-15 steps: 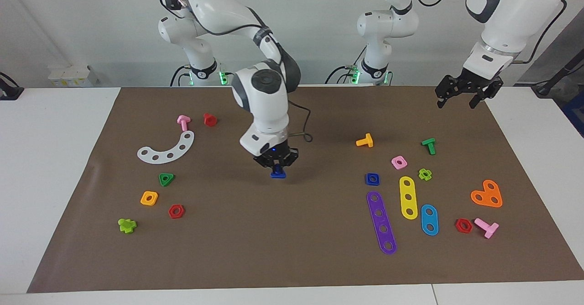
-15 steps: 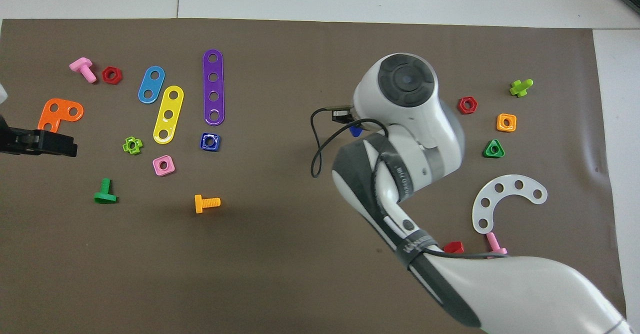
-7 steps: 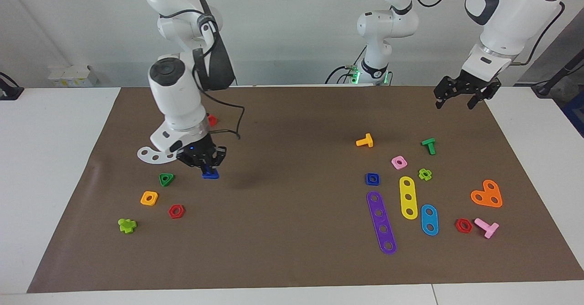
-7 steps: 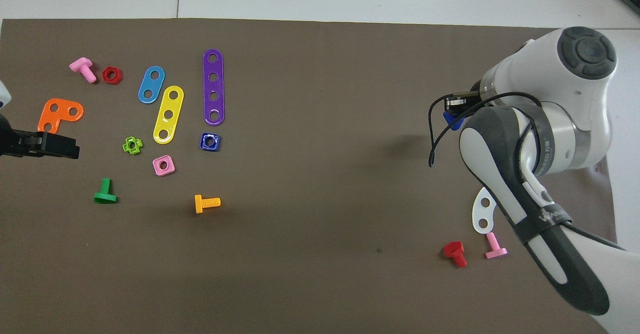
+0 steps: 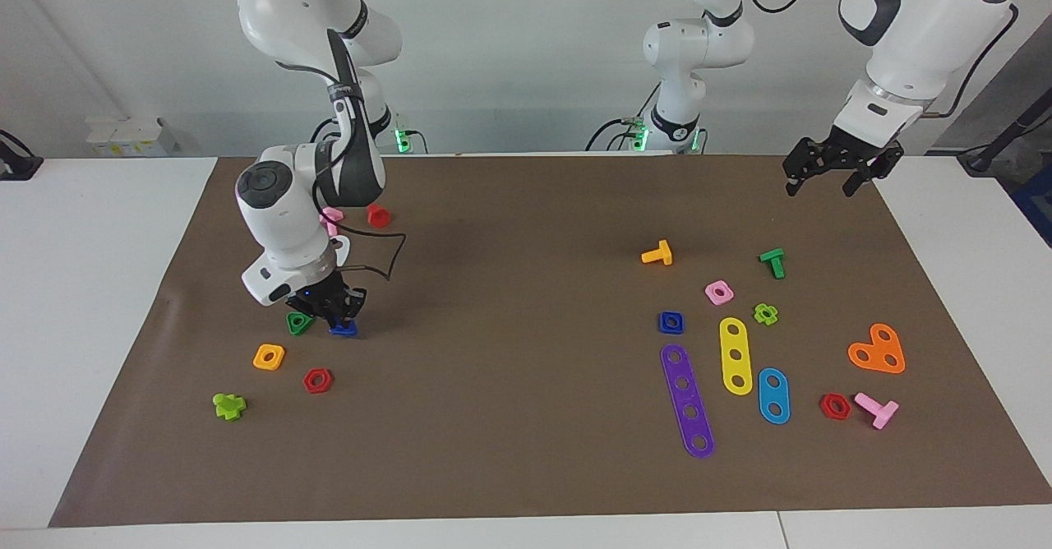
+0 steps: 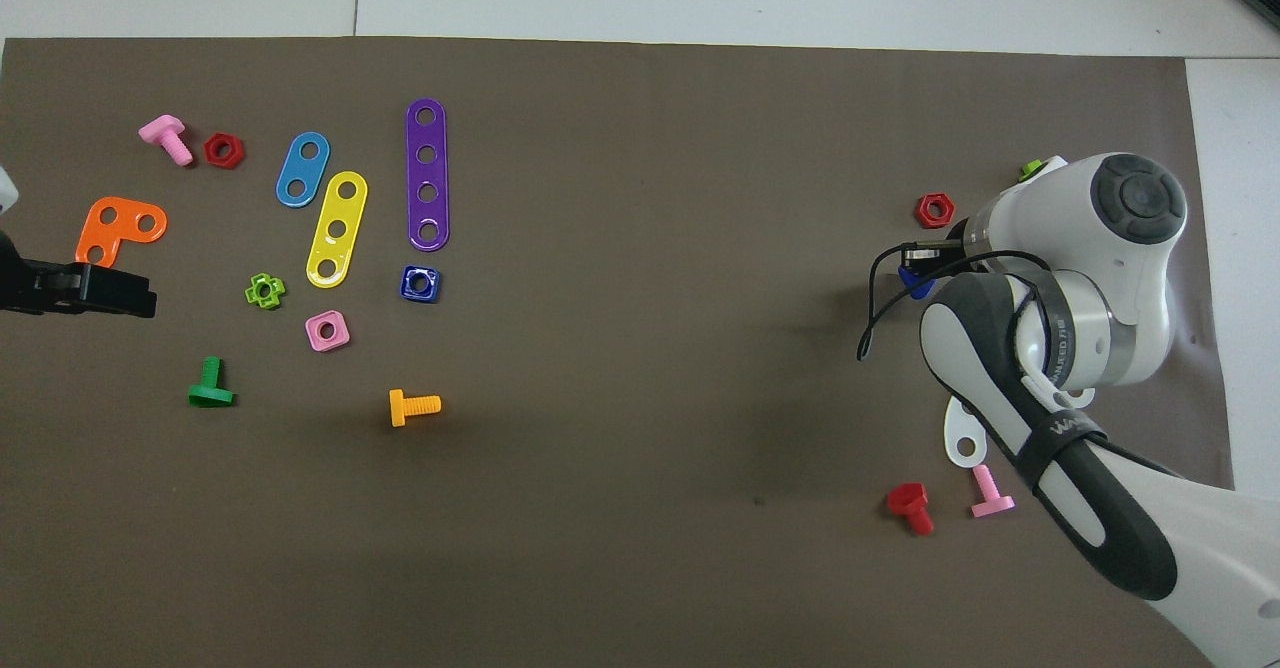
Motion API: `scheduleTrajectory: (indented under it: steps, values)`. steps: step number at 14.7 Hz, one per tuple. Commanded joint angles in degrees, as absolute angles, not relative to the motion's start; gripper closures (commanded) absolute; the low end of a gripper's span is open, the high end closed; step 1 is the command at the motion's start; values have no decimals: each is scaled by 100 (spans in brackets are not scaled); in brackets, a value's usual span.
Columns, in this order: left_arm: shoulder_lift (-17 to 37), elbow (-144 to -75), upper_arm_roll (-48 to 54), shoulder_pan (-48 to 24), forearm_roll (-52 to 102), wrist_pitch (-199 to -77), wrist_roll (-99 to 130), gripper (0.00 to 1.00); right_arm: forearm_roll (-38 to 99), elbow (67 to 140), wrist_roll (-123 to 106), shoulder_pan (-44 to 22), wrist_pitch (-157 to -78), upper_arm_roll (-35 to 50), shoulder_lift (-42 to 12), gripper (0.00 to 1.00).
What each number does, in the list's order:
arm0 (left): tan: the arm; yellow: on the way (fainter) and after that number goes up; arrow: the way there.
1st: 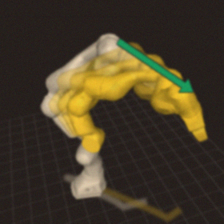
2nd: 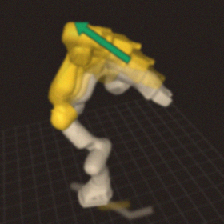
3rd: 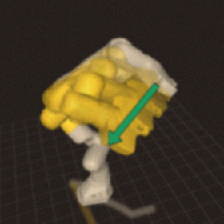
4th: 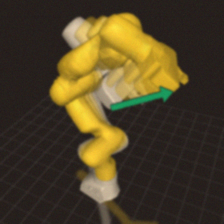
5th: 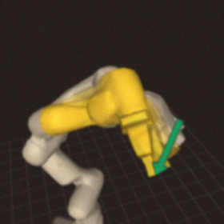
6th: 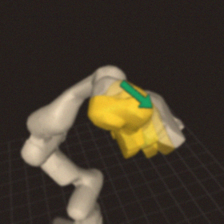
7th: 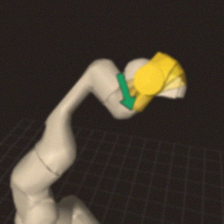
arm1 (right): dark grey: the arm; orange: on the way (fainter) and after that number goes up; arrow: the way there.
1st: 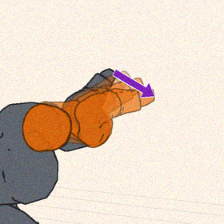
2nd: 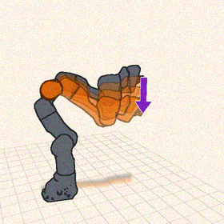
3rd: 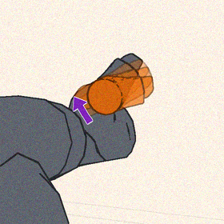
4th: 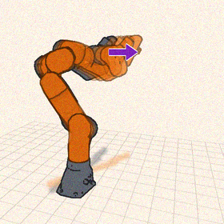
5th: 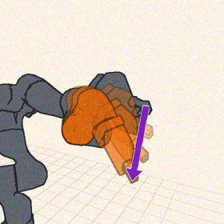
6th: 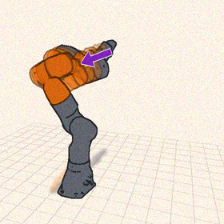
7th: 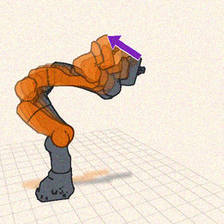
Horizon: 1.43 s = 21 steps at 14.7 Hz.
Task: Unscrew and place screws in storage area
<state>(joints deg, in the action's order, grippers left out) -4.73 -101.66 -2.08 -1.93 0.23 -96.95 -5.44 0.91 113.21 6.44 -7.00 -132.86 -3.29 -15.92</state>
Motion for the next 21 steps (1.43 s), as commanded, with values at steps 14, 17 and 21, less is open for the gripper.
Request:
scheduleTrajectory:
  steps: [14, 17, 21]
  values:
    - [-615, -10301, -220, -185, 88, -9738, -492, 0, 44, 10591, 738, -457, -12412, -299, -792, 0]
    - [-615, -10301, -220, -185, 88, -9738, -492, 0, -44, 10425, 738, -405, -11387, -343, -230, 0]
    - [-615, -10301, -220, -185, 88, -9738, -483, 0, -175, 9540, 730, -334, -9638, -378, 35, 0]
